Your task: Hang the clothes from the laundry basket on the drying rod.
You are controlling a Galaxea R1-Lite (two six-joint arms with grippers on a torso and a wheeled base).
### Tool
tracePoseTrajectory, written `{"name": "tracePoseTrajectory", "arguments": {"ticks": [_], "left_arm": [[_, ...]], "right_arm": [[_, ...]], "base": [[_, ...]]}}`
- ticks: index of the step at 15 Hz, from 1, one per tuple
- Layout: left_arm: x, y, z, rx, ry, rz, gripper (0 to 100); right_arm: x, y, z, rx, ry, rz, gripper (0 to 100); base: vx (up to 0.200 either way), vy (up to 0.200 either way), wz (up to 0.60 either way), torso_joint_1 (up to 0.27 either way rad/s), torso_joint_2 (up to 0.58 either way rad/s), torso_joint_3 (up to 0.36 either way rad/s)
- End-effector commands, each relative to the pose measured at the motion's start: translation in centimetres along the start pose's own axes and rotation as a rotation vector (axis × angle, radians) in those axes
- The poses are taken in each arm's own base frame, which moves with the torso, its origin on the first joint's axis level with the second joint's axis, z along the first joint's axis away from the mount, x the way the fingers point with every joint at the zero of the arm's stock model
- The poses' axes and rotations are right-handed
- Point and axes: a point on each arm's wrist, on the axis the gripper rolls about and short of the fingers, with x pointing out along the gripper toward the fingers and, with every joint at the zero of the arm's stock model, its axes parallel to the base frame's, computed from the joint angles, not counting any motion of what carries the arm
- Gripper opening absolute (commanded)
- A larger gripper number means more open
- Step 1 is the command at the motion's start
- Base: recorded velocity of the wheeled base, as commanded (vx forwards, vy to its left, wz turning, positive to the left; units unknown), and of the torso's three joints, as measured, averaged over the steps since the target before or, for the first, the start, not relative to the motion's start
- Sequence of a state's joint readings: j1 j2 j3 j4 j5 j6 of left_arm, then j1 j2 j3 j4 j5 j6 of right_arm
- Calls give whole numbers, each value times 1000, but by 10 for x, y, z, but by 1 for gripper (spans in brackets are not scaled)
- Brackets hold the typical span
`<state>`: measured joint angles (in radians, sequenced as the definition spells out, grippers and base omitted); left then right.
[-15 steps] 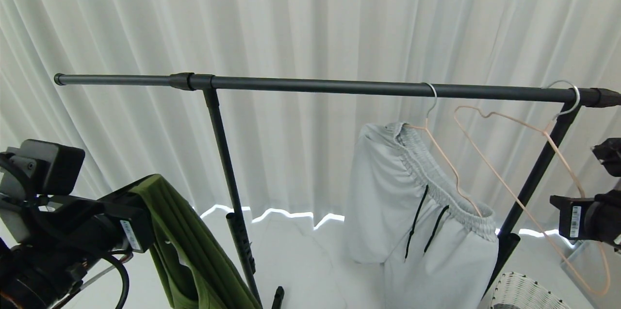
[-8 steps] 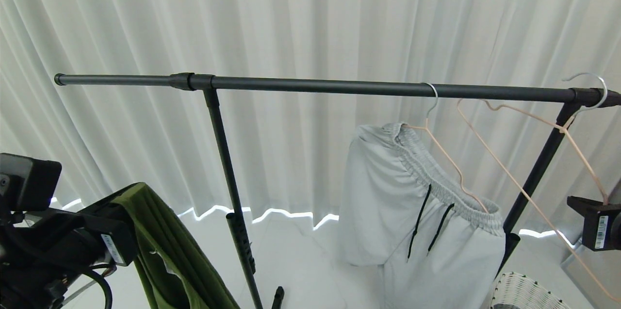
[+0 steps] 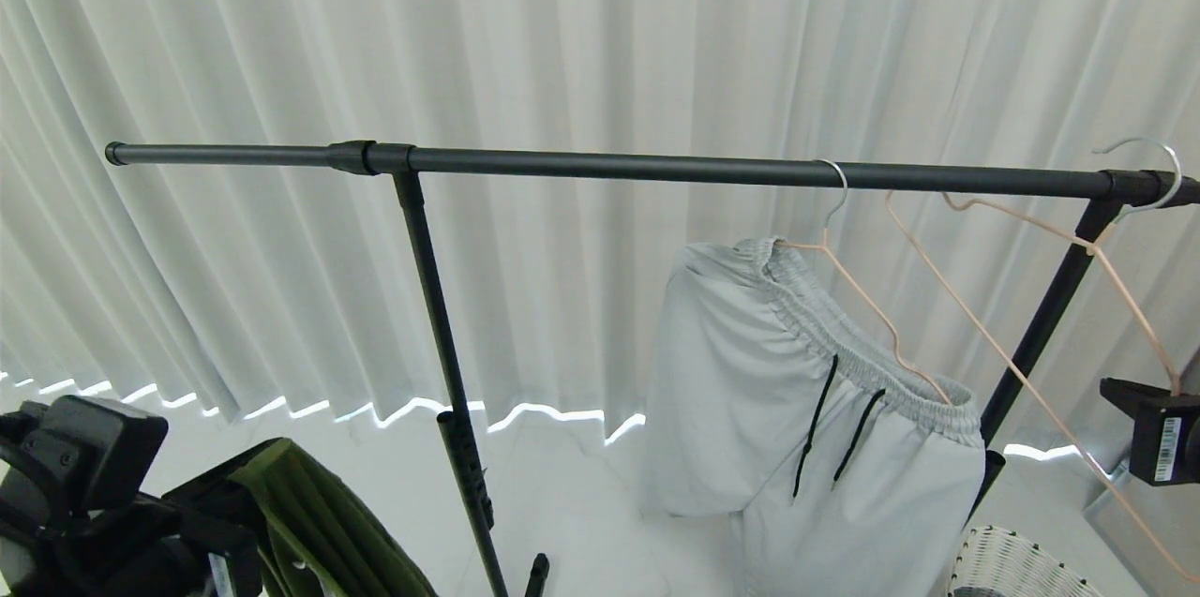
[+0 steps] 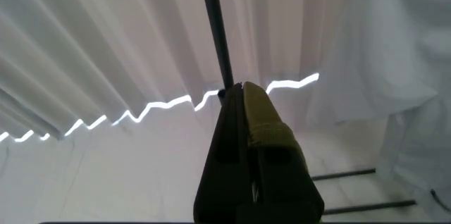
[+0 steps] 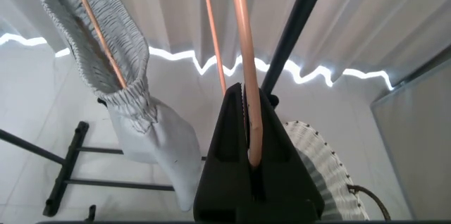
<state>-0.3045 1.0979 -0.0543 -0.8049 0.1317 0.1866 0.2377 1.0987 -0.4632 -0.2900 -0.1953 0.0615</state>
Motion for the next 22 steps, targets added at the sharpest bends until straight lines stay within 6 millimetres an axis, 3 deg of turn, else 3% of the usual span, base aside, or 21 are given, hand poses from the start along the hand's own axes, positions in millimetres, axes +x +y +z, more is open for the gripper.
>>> {"name": "tracePoseTrajectory", "arguments": {"ticks": [1,5,9,14,22], "left_arm": [[-3,-1,-9,3,32,-4,0],[7,-1,-2,-39,35,-8,0],[16,0,13,-97,-4,-2,0],[16,0,11,-98,6,-3,0],[19,0,12,-97,17,-4,0]], "right_arm": [[-2,0,0,-1,-7,-4,0],[-20,-4,-2,-42,21,1,0],[-22,-4,-1,-43,40,-1,0],[-21,-4,-2,-45,48,-1,0],[-21,-4,-4,-49,70,-1,0]], "base": [[0,0,0,0,0,0],[0,0,0,0,0,0],[0,0,0,0,0,0],[0,0,0,0,0,0],[-200,0,0,2,2,1]]}}
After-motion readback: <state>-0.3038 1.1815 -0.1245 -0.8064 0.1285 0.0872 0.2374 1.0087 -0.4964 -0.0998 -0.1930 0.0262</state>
